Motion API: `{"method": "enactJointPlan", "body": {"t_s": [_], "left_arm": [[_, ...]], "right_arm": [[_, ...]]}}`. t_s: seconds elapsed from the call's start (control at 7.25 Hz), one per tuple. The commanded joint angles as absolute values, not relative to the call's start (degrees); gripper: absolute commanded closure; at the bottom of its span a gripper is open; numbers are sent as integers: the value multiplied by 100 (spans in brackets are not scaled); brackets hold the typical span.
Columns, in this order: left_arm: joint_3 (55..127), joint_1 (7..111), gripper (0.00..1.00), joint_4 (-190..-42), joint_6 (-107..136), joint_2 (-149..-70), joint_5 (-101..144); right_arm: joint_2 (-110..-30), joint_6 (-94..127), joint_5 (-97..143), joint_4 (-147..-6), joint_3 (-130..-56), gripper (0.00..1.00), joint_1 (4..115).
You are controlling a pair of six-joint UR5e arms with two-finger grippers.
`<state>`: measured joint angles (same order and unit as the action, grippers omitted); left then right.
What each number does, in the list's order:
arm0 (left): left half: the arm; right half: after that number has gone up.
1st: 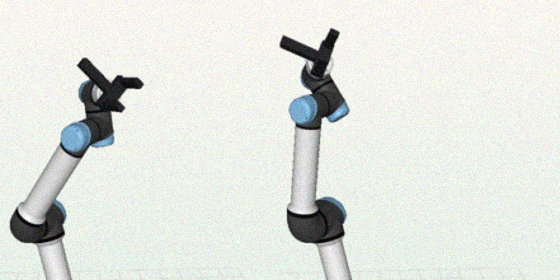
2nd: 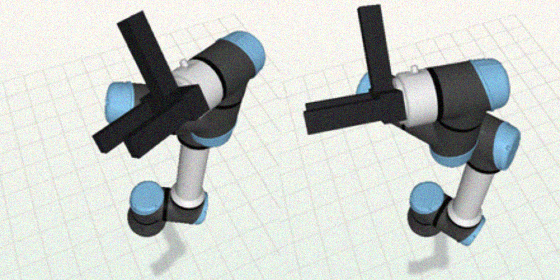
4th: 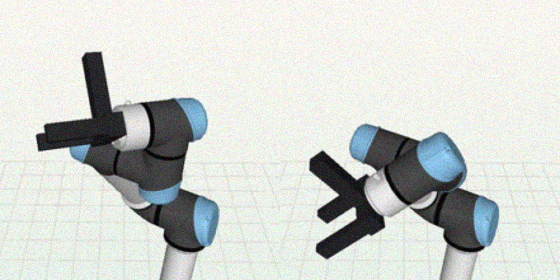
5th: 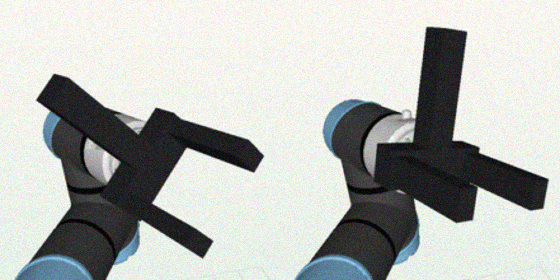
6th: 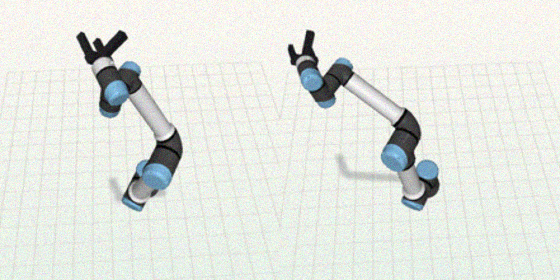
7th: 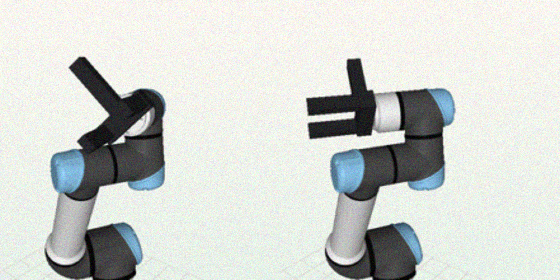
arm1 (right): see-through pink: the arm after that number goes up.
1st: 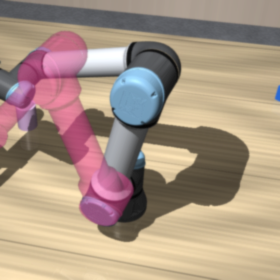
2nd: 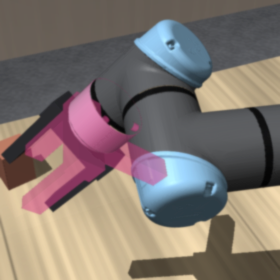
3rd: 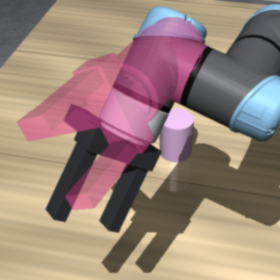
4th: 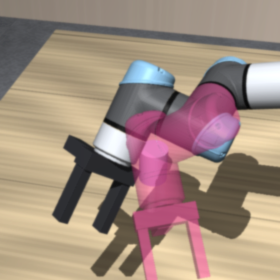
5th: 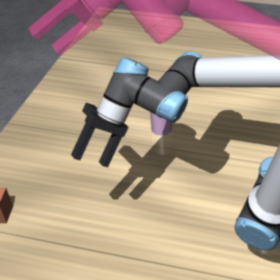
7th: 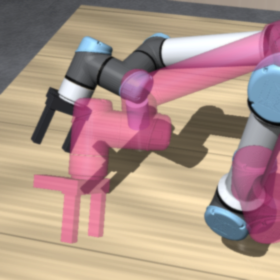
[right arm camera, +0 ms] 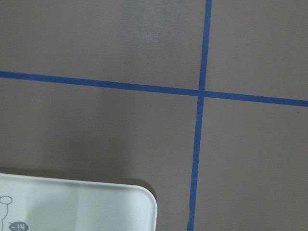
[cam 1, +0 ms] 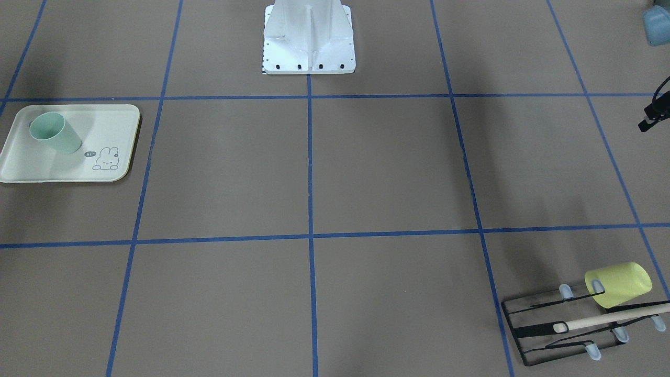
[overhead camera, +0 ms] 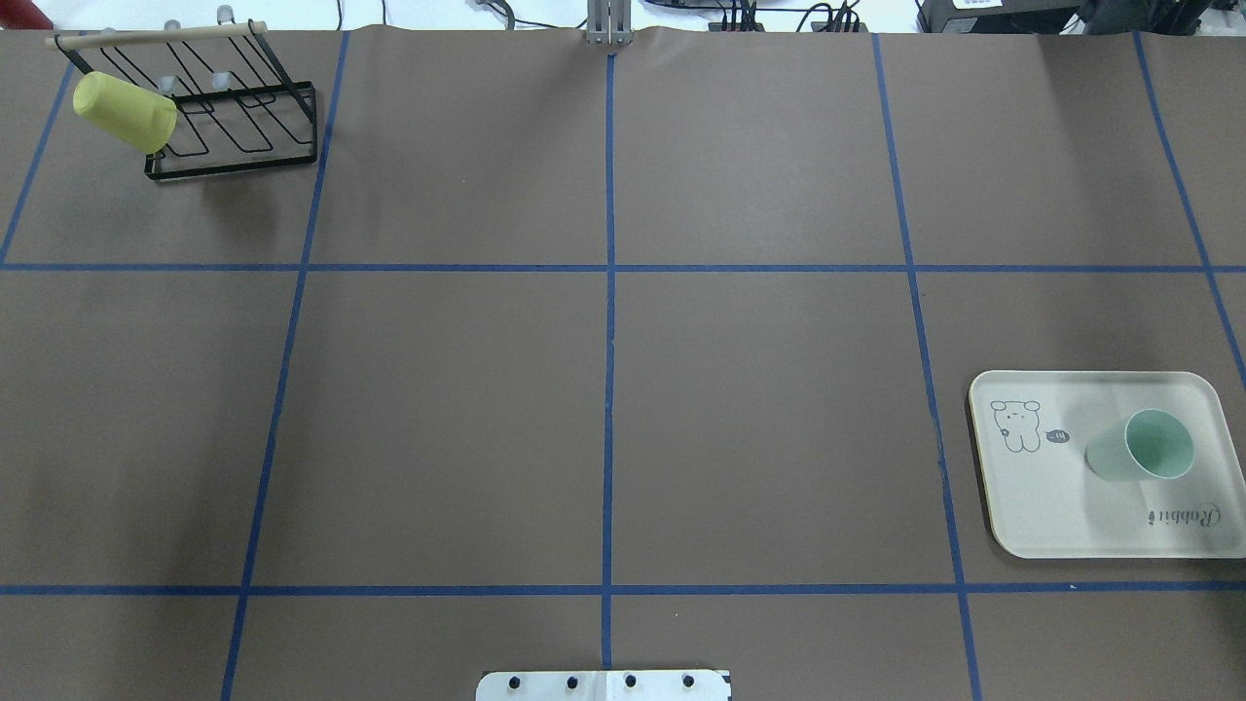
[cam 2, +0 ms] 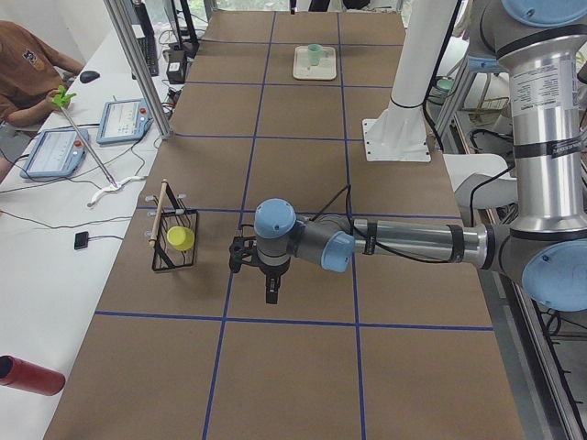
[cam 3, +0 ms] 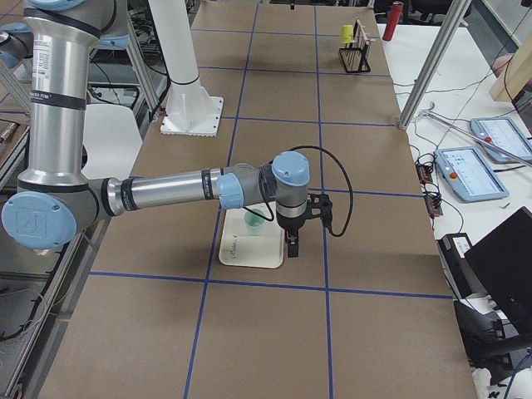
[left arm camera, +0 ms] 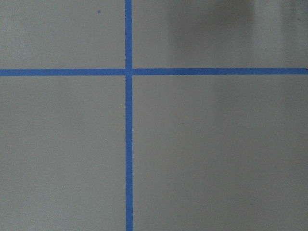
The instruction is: Left arm grabs green cup and hands to right arm on tray
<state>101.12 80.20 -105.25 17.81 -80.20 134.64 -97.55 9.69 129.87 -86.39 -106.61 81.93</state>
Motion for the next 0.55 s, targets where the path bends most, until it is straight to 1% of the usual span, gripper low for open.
{"method": "enactJointPlan", "body": {"t_s": [0.0, 0.28, 0.41], "left_arm": [[10047, 8016, 0, -10521, 1775, -8068, 13465], [10037, 8059, 0, -10451, 1331, -8077, 13535], [10055, 8181, 0, -10120, 936, -8121, 13526]], "right_arm": [[-9764, 967, 12990, -8640, -10652, 0, 8191], [-9747, 958, 12999, -8648, -10592, 0, 8157], [-9747, 941, 12999, -8648, -10582, 0, 8148]]}}
